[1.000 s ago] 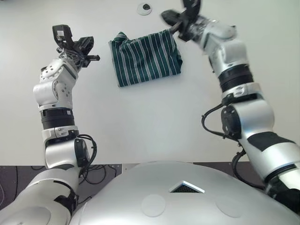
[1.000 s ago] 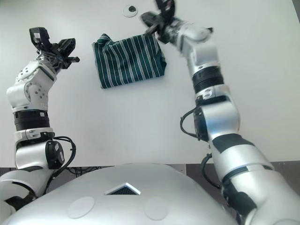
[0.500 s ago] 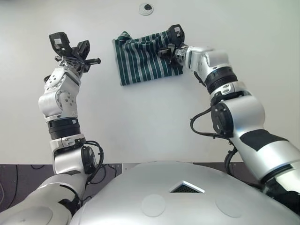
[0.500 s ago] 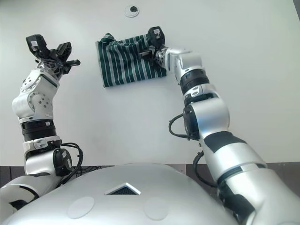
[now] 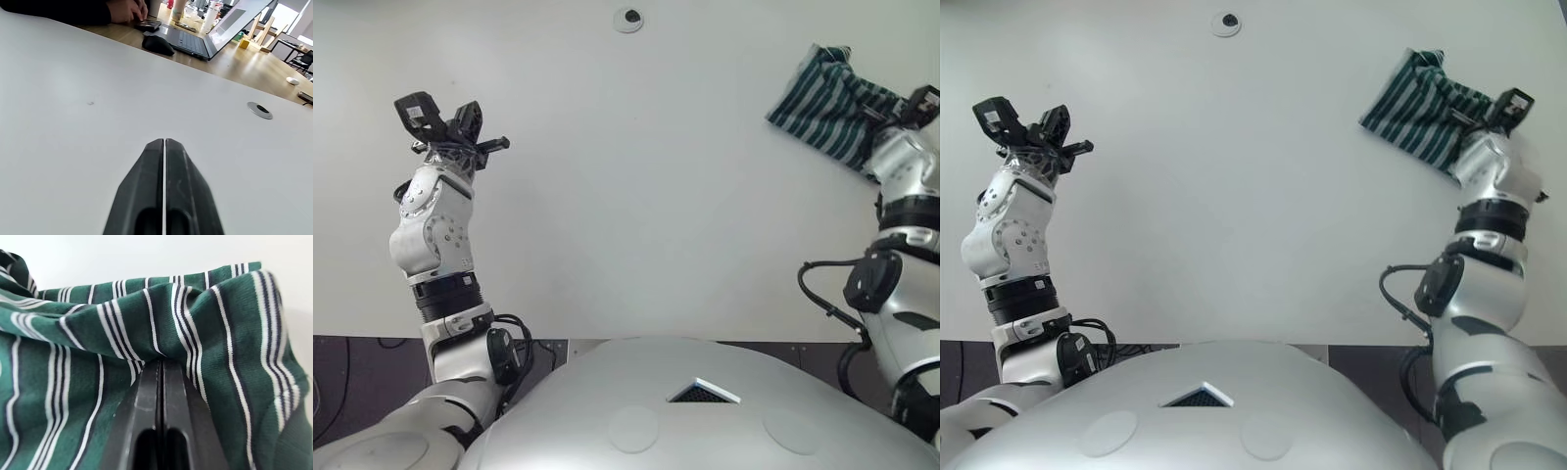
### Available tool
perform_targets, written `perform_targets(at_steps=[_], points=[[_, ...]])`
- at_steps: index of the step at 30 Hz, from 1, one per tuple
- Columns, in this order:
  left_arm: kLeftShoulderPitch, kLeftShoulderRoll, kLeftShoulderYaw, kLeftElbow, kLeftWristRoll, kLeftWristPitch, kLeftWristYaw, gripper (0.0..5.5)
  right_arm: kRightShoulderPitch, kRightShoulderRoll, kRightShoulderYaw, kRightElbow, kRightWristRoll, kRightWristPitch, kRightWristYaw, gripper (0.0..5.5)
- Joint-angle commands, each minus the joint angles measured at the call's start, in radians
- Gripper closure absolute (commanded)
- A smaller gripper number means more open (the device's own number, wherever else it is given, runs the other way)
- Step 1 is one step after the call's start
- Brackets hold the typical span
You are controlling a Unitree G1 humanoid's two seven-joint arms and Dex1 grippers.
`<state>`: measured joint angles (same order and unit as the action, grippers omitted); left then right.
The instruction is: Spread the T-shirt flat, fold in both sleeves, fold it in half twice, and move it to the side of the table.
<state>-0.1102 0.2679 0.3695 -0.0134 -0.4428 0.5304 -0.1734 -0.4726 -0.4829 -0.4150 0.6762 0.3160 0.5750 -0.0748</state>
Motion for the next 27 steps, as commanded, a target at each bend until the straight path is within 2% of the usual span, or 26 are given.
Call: perform_targets(at_steps=[1, 4, 7, 10, 13, 18, 27], points=[[0.007, 0.003, 0.014, -0.015, -0.003, 0.010, 0.013, 5.48, 0.202, 0.072, 0.047, -0.293, 0.027, 0.244, 0.003, 5.50], [0.002, 0.000, 0.004, -0.014, 0.002, 0.003, 0.011, 5.48, 0.216, 0.065, 0.092, -0.453, -0.014, 0.173, 0.025, 5.50], [0.007, -0.013, -0.011, -0.028, 0.027, -0.037, 0.021, 5.48, 0.185, 0.080, 0.163, -0.632, -0.051, -0.005, 0.078, 5.50], [0.019, -0.050, -0.084, -0.090, 0.114, -0.119, 0.072, 5.48, 0.163, 0.123, 0.245, -0.750, -0.094, -0.116, 0.097, 5.50], [0.068, -0.093, -0.227, -0.178, 0.264, -0.210, 0.131, 5.48, 0.177, 0.191, 0.290, -0.769, -0.127, -0.173, 0.067, 5.50], [0.111, -0.151, -0.367, -0.252, 0.381, -0.285, 0.163, 5.48, 0.240, 0.291, 0.320, -0.793, -0.153, -0.218, 0.027, 5.50], [0.122, -0.183, -0.391, -0.224, 0.434, -0.311, 0.178, 5.48, 0.337, 0.346, 0.366, -0.840, -0.212, -0.264, 0.013, 5.50]])
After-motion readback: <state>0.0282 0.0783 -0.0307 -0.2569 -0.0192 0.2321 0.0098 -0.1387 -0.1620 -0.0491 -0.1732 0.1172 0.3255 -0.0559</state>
